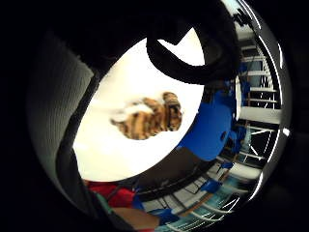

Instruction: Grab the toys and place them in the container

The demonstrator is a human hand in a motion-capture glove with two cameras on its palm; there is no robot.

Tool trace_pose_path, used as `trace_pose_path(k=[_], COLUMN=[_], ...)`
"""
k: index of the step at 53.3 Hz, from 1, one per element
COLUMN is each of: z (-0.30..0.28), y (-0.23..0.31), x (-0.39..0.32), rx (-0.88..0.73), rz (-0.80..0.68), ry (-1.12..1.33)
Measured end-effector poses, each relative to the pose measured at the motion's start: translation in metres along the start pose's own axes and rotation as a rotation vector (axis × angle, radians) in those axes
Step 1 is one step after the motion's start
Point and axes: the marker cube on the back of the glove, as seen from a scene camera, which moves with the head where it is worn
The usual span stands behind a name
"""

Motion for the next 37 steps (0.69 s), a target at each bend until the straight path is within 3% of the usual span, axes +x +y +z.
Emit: trace_pose_path(k=[19, 37], z=[0.044, 0.095], y=[0.026, 0.030], x=[0.096, 0.125], rx=[-0.061, -0.174], rz=[0.175, 0.212], ry=[0.064, 0.078])
